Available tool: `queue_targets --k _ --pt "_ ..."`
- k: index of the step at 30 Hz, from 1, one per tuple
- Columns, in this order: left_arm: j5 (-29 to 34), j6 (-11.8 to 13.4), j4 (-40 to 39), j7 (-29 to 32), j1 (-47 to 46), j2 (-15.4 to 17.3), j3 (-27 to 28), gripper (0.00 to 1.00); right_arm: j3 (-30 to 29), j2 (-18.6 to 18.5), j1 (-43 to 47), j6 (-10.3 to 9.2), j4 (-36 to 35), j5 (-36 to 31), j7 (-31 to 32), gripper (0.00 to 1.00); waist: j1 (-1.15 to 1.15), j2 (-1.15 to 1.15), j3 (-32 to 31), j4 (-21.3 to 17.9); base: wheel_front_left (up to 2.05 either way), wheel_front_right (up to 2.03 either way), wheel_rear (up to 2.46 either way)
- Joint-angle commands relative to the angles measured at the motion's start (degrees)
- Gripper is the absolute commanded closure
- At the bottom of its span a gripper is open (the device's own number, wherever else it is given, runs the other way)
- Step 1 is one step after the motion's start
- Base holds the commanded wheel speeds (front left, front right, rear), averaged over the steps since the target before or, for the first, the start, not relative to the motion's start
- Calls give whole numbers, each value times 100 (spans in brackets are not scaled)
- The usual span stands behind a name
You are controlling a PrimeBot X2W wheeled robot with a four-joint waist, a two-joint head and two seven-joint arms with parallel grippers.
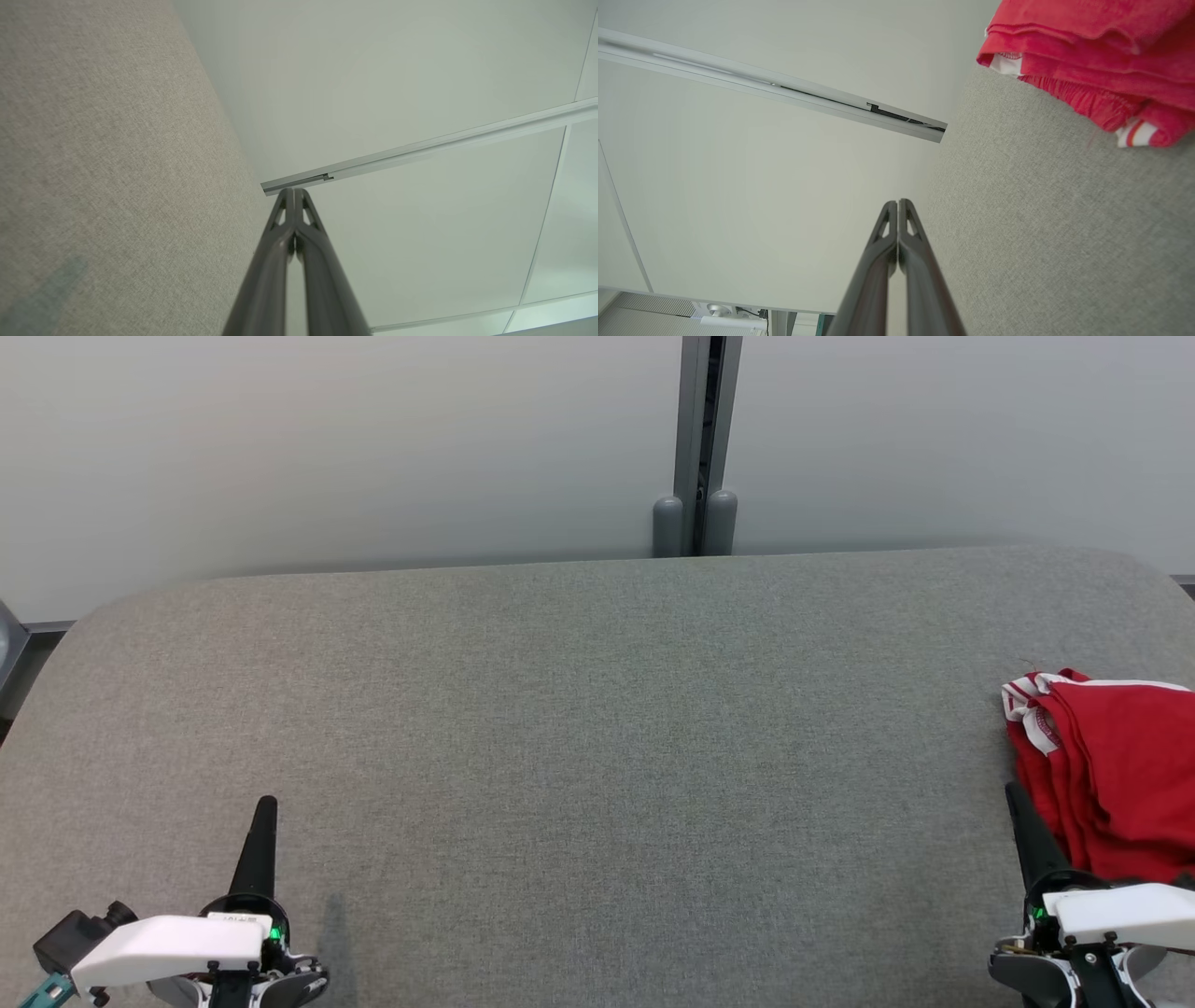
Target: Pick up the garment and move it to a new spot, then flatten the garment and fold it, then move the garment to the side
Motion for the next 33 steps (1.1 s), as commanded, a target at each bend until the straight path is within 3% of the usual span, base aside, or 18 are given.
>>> queue_targets --k 1,33 --pt "-121 -38 -70 36 -151 33 38 100 -23 -59 -57 2 -81 151 62 100 0 0 -1 0 0 0 0" --pt "-1357 -160 -239 392 -260 42 206 100 -162 -74 -43 2 -349 1516 408 100 0 0 -18 -8 0 0 0"
